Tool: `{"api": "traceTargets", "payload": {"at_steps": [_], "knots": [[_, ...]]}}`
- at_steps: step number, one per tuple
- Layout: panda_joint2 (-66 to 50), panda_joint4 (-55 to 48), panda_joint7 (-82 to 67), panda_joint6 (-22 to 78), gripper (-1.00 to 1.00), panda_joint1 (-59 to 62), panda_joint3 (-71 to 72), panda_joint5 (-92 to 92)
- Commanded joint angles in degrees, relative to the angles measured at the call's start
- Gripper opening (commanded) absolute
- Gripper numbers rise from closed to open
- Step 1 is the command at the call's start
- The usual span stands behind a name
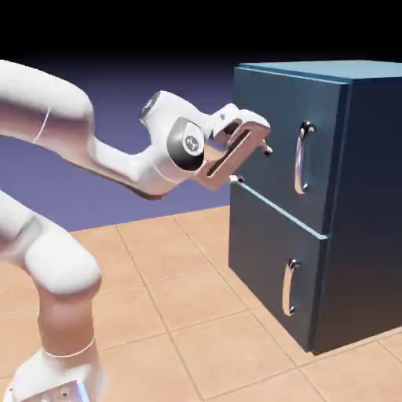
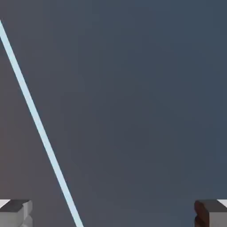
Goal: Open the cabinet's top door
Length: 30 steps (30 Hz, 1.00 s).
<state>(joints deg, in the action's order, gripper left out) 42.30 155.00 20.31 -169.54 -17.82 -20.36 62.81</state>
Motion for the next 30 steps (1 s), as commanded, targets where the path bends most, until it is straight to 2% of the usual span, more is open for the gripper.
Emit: {"api": "traceTargets", "payload": {"at_steps": [1,30], "knots": [[0.38,-0.24,-0.88,0.18,0.00,-0.68,-0.81,2.50],[11.47,-7.15,-26.36,5.32,0.00,-20.40,-24.23,74.76]]}}
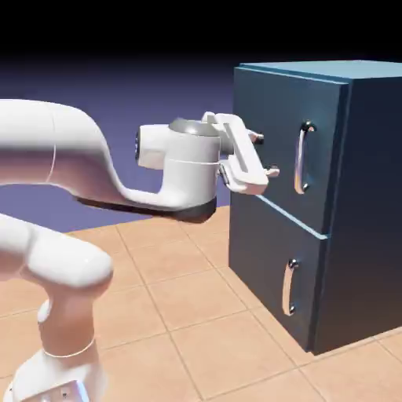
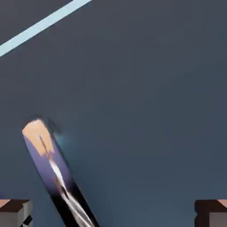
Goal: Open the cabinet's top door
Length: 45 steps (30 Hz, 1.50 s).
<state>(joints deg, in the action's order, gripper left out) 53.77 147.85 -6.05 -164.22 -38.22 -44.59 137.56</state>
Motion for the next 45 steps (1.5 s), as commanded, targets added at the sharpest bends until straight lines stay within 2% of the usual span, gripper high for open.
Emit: {"api": "traceTargets", "payload": {"at_steps": [1,10,16,17,25,33,45], "knots": [[0.38,-0.24,-0.88,0.18,0.00,-0.68,-0.81,2.50],[3.72,-2.32,-8.55,1.72,0.00,-6.61,-7.86,24.24],[-1.41,-9.40,-6.76,4.23,0.00,-16.62,-13.87,26.38],[-1.41,-9.40,-6.76,4.23,-1.00,-16.62,-13.87,26.38],[1.09,2.23,-10.70,11.17,-1.00,-2.09,-1.23,14.94],[8.81,14.85,-17.63,19.38,-1.00,11.49,15.33,-3.52],[21.22,25.42,-27.69,32.11,-1.00,16.71,37.89,-33.41]]}}
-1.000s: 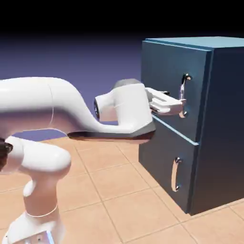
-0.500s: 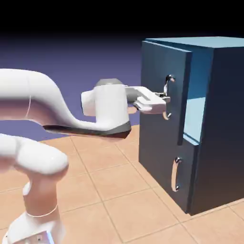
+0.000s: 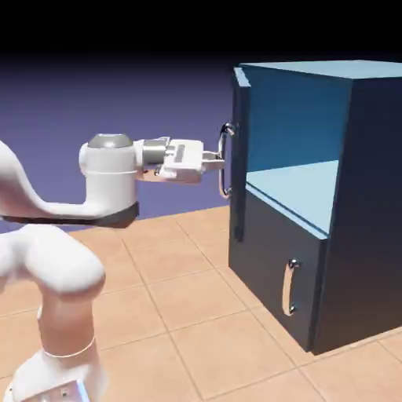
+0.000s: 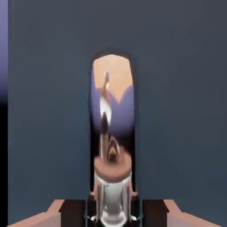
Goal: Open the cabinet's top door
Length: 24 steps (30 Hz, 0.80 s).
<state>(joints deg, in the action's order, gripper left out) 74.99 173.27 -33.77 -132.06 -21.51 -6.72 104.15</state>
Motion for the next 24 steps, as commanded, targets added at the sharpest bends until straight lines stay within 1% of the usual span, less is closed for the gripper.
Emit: {"api": "traceTargets", "payload": {"at_steps": [1,7,13,19,24], "knots": [[0.74,0.45,-0.63,1.25,-1.00,-0.26,1.93,-2.49],[3.21,1.57,-3.37,10.25,-1.00,-3.05,14.12,-17.28],[1.38,-0.37,-3.76,20.20,-1.00,-5.83,26.58,-30.78],[-4.35,-5.79,-2.40,30.78,-1.00,-5.71,39.03,-43.09],[-10.97,-13.33,-0.58,40.13,-1.00,-1.77,49.41,-52.12]]}}
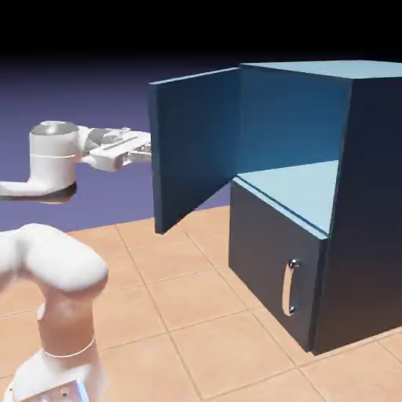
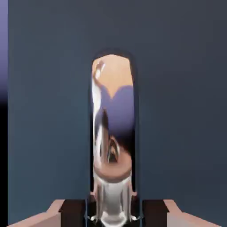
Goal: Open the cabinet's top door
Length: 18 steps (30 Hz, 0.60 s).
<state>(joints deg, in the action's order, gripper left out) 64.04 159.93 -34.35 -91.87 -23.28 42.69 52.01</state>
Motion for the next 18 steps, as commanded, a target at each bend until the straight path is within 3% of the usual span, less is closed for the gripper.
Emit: {"api": "traceTargets", "payload": {"at_steps": [1,18], "knots": [[-1.39,-1.82,0.38,1.85,-1.00,1.26,2.09,-1.60],[-13.80,-35.33,2.86,28.74,-1.00,34.25,33.15,-17.86]]}}
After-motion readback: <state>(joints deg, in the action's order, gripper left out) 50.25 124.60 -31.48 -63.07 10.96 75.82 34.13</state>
